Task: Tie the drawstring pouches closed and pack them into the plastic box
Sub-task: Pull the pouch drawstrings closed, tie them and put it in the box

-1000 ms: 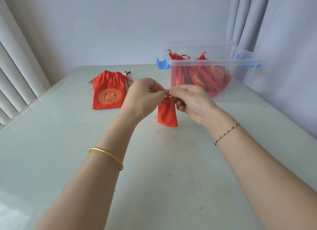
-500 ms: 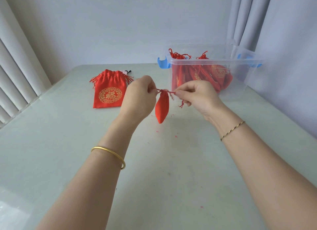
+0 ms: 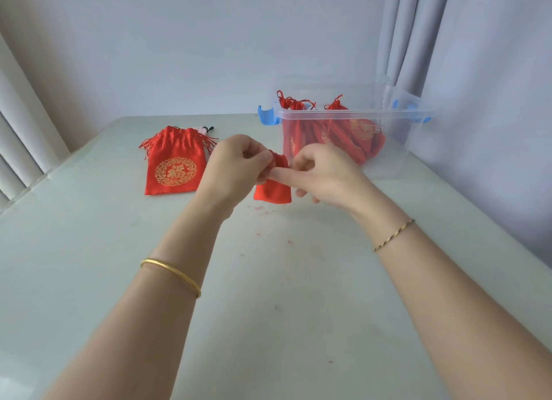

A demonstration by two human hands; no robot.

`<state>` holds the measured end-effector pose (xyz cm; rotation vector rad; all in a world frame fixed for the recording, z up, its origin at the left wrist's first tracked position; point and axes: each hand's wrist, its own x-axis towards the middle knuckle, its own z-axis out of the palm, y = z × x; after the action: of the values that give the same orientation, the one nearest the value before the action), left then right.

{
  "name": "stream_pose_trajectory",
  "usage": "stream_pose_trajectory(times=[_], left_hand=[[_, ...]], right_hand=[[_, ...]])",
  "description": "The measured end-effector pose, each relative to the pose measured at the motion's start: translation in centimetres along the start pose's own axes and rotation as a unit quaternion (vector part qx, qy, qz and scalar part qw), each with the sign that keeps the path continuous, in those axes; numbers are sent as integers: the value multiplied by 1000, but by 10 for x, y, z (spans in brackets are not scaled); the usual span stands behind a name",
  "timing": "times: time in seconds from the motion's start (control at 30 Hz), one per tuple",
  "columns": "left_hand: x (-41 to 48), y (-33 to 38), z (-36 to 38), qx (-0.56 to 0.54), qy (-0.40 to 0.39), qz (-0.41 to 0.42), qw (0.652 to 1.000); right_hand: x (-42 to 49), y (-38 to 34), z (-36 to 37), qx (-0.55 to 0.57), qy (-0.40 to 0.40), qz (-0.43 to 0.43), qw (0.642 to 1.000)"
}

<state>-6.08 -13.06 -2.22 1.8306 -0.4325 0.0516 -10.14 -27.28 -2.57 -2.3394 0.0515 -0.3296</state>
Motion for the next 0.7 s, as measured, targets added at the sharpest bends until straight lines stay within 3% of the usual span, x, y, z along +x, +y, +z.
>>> stream_pose_trajectory(times=[0.07,0.33,0.47,0.7], left_hand=[[3,12,8,7,-26,14,1000],[33,51,32,-19,-67,62,996],[54,59,43,-18,-42,60,997],[90,43,45,-9,58,32,998]], right_hand=[[0,0,-2,-44,43,-10,998],[12,17,-51,27,110,9,994],[31,18,-96,118,195,34,973],[108,31,-153,63,289,107,949]])
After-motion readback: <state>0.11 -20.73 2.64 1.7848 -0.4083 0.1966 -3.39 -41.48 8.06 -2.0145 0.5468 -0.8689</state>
